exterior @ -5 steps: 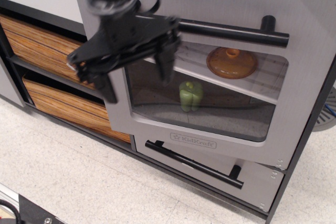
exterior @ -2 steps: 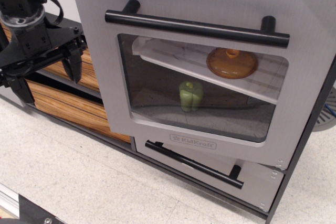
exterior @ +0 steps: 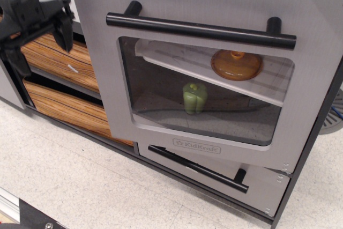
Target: Open oven
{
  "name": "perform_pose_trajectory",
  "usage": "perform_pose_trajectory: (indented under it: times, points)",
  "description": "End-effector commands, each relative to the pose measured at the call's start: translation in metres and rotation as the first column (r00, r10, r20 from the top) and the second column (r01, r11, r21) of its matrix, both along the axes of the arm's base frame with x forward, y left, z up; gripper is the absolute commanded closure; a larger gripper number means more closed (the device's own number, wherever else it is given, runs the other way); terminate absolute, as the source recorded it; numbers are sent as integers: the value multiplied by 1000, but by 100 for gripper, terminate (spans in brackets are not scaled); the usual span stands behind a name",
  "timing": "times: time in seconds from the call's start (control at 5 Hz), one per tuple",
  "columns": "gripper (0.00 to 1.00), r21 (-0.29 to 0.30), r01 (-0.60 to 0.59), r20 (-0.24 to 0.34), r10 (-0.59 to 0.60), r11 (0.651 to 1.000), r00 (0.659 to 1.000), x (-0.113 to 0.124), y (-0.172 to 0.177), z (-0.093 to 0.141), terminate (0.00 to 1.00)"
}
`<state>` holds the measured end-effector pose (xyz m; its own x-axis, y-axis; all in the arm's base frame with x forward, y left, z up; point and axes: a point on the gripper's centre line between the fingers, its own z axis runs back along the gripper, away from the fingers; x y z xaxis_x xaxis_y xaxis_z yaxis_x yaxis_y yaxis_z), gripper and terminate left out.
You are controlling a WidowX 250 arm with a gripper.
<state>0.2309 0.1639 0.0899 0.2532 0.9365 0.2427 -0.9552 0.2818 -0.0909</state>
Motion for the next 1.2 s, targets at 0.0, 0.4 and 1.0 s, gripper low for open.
perform_pose_trajectory:
  times: [0.0,0.4,1.0]
  points:
    - [0,34,-168,97,164,985,982,8,44,40,0]
    - [0,-41,-73,65,76,996,995,18,28,38,0]
    - [0,-162,456,-28,-466,875,884,-33,-43,39,0]
